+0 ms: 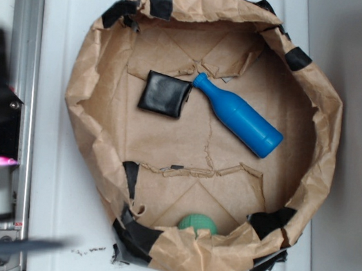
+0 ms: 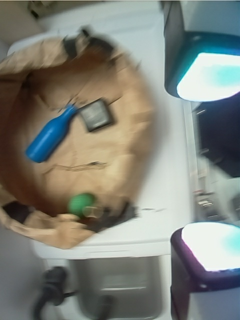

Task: Grab the green ball.

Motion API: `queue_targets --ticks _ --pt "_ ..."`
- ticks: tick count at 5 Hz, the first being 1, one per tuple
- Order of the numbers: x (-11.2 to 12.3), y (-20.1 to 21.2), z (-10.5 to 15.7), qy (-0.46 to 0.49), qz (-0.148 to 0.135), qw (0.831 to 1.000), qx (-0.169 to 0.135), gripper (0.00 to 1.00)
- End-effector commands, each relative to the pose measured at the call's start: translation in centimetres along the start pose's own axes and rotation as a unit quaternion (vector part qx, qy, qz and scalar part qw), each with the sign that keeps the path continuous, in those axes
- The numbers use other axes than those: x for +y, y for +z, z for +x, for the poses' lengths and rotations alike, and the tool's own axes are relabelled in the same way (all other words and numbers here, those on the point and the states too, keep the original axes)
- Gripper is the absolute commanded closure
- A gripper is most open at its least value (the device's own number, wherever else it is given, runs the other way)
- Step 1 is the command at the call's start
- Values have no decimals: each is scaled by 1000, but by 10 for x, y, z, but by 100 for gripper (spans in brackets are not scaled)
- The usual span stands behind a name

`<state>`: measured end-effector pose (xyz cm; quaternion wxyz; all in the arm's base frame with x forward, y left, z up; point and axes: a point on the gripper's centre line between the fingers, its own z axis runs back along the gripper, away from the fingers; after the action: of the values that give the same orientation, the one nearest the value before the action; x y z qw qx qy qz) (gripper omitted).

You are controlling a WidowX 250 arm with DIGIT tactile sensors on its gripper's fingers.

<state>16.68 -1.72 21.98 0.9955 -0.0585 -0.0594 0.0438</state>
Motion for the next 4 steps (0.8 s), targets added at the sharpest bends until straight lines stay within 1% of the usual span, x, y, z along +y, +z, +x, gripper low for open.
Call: queue_targets --ticks 1,2,3,4 --pt "5 -39 56 147 -28 988 -43 0" --pt "0 -69 61 249 -55 967 -14 0" --pt "-9 -97 50 310 -42 950 17 0" --pt "-10 -125 47 351 -35 935 28 0"
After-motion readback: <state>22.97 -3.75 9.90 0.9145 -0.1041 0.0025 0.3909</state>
